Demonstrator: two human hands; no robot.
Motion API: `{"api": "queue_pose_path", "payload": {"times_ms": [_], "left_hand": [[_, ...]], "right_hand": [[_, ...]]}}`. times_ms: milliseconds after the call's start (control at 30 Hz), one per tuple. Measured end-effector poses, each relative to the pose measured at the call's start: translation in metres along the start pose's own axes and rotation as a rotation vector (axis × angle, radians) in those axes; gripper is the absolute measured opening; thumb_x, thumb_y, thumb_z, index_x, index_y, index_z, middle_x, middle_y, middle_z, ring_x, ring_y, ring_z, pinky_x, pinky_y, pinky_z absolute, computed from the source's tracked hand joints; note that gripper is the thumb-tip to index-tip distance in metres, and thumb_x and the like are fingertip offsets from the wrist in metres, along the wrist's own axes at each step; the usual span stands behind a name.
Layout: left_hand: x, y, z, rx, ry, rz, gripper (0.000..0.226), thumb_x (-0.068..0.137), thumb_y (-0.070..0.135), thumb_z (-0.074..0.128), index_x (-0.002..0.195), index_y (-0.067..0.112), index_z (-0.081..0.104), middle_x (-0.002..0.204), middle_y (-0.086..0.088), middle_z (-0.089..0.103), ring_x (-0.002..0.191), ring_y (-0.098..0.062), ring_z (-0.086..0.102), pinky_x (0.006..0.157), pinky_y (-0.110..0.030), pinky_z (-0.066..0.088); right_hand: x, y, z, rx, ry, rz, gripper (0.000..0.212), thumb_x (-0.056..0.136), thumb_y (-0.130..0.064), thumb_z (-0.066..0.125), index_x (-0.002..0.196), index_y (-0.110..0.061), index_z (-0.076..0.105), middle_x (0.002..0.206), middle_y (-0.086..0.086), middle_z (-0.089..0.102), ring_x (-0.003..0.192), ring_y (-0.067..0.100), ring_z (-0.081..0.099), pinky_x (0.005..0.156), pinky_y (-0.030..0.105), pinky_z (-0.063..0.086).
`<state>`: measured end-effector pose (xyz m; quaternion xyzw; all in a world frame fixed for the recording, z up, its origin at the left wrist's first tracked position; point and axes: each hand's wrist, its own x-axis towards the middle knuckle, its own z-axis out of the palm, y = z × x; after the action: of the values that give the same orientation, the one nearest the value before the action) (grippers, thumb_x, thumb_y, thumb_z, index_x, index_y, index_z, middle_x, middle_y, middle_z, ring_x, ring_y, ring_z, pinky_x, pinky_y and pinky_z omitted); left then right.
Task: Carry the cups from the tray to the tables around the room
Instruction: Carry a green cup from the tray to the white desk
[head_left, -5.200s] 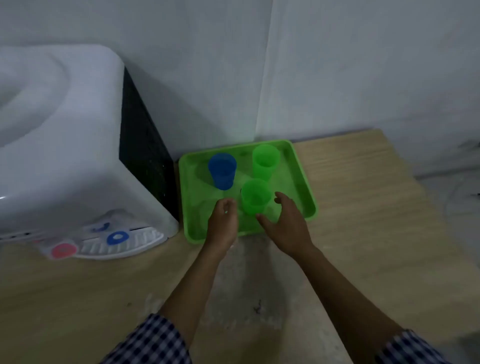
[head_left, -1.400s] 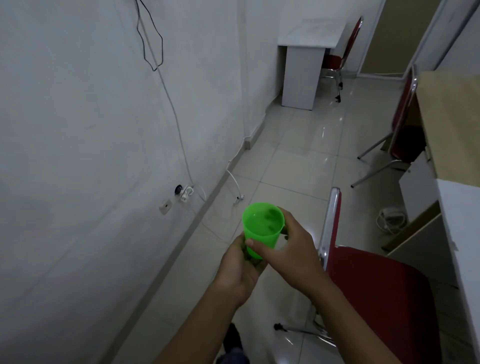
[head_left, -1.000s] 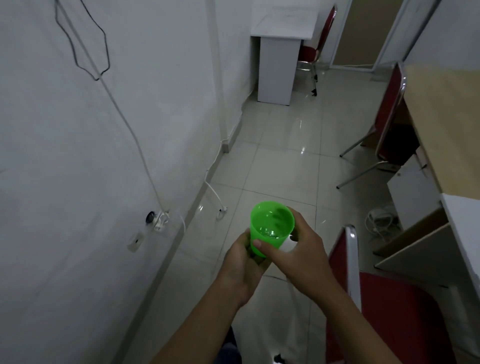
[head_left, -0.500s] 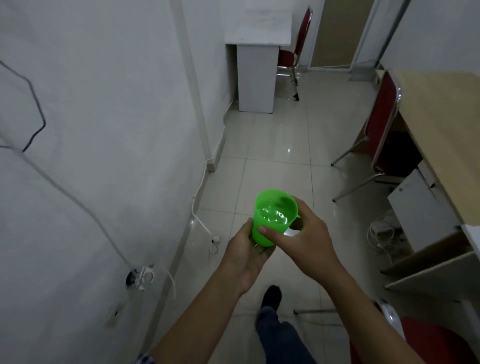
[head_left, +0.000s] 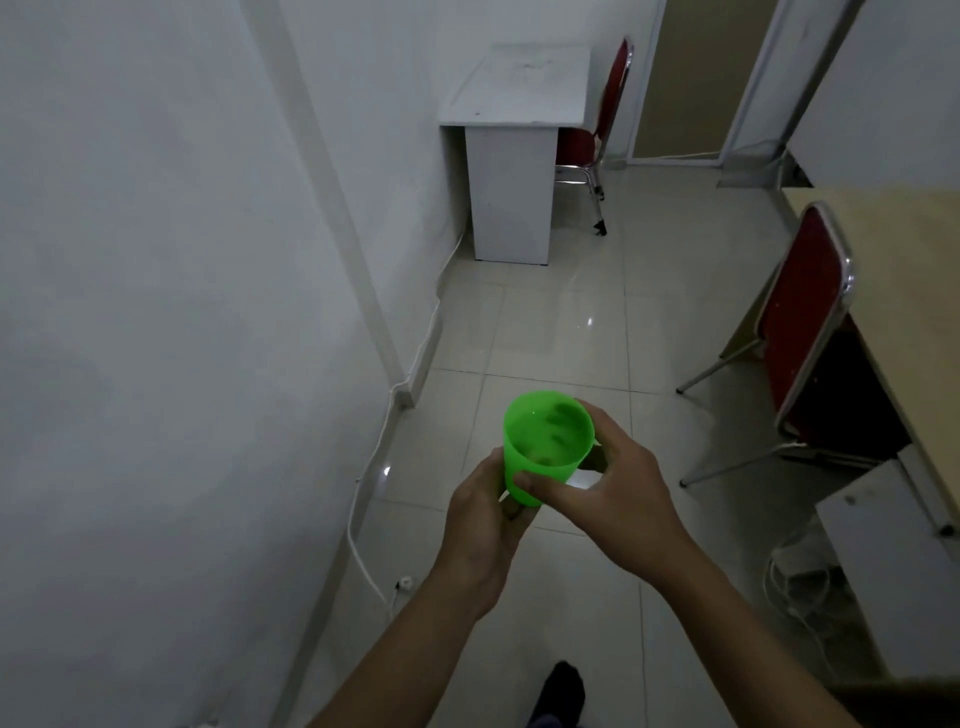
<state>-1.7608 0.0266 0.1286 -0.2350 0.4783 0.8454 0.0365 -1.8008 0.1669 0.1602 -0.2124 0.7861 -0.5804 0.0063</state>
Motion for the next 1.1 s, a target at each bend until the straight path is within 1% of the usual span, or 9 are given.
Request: {"api": "queue_pose_path", "payload": {"times_ms": [100,233,433,600,700,767,867,1000,1100], "left_hand": [[0.043,0.017,0.028,-0.039,-0.002,0.013,0.028,0.098,0.023,0.053,0.108,0.011,0.076,0.117,-0.015,0.073,0.112,-0.027,0.069,0.092,-0.036,0.058],[0.1,0.033,0.058,-0.073,-0.01,0.007,0.027,0.096,0.026,0.056,0.107,0.012,0.077,0.117,-0.014,0.073,0.11,-0.025,0.069,0.092,-0.037,0.057],[0.205,0.058,0.091,-0.096,-0.018,-0.006,0.026,0.094,0.026,0.061,0.107,0.011,0.077,0.112,-0.014,0.075,0.102,-0.023,0.072,0.086,-0.033,0.059],[0.305,0.093,0.107,-0.154,-0.045,-0.018,0.027,0.095,0.026,0.061,0.11,0.008,0.075,0.116,-0.016,0.073,0.111,-0.028,0.069,0.093,-0.036,0.057],[0.374,0.126,0.118,-0.149,-0.025,-0.046,0.028,0.094,0.024,0.062,0.111,0.006,0.074,0.117,-0.017,0.073,0.113,-0.029,0.068,0.1,-0.04,0.053],[0.416,0.148,0.126,-0.156,-0.032,-0.066,0.028,0.095,0.024,0.061,0.112,0.005,0.074,0.117,-0.017,0.073,0.114,-0.029,0.067,0.101,-0.041,0.053],[0.468,0.177,0.139,-0.139,-0.036,-0.082,0.026,0.097,0.023,0.059,0.109,0.007,0.075,0.115,-0.017,0.074,0.107,-0.027,0.07,0.096,-0.038,0.056],[0.535,0.209,0.151,-0.143,-0.036,-0.09,0.025,0.098,0.023,0.056,0.104,0.008,0.075,0.109,-0.014,0.076,0.099,-0.024,0.072,0.081,-0.032,0.06],[0.586,0.228,0.162,-0.144,-0.023,-0.092,0.025,0.099,0.023,0.057,0.104,0.007,0.075,0.106,-0.014,0.076,0.097,-0.024,0.073,0.075,-0.03,0.061]], "right_hand": [[0.047,0.016,-0.02,0.025,0.015,0.01,0.069,0.069,-0.05,0.089,0.13,-0.044,0.058,0.12,-0.024,0.068,0.108,0.004,0.067,0.087,0.032,0.059],[0.103,0.042,-0.039,0.053,0.041,0.044,0.067,0.068,-0.046,0.09,0.128,-0.044,0.06,0.118,-0.019,0.07,0.104,0.007,0.071,0.086,0.035,0.061],[0.202,0.085,-0.056,0.064,0.072,0.077,0.067,0.068,-0.044,0.09,0.129,-0.041,0.06,0.118,-0.019,0.069,0.105,0.004,0.069,0.083,0.024,0.06],[0.301,0.12,-0.062,0.047,0.08,0.086,0.067,0.069,-0.042,0.09,0.129,-0.041,0.06,0.119,-0.018,0.069,0.106,0.005,0.069,0.083,0.024,0.059],[0.374,0.138,-0.062,0.045,0.091,0.111,0.065,0.07,-0.038,0.09,0.128,-0.041,0.061,0.117,-0.017,0.07,0.105,0.006,0.069,0.083,0.028,0.061],[0.418,0.147,-0.063,0.031,0.111,0.112,0.065,0.069,-0.04,0.089,0.127,-0.04,0.061,0.117,-0.017,0.07,0.105,0.006,0.069,0.084,0.03,0.061],[0.476,0.159,-0.062,0.02,0.135,0.127,0.066,0.068,-0.041,0.089,0.127,-0.041,0.061,0.116,-0.017,0.07,0.105,0.006,0.07,0.083,0.03,0.061],[0.547,0.175,-0.064,0.012,0.169,0.132,0.067,0.065,-0.044,0.09,0.126,-0.044,0.06,0.115,-0.022,0.07,0.104,0.002,0.068,0.082,0.022,0.059],[0.599,0.191,-0.07,0.018,0.152,0.14,0.068,0.066,-0.045,0.089,0.127,-0.04,0.061,0.115,-0.02,0.07,0.105,0.003,0.068,0.084,0.028,0.06]]}}
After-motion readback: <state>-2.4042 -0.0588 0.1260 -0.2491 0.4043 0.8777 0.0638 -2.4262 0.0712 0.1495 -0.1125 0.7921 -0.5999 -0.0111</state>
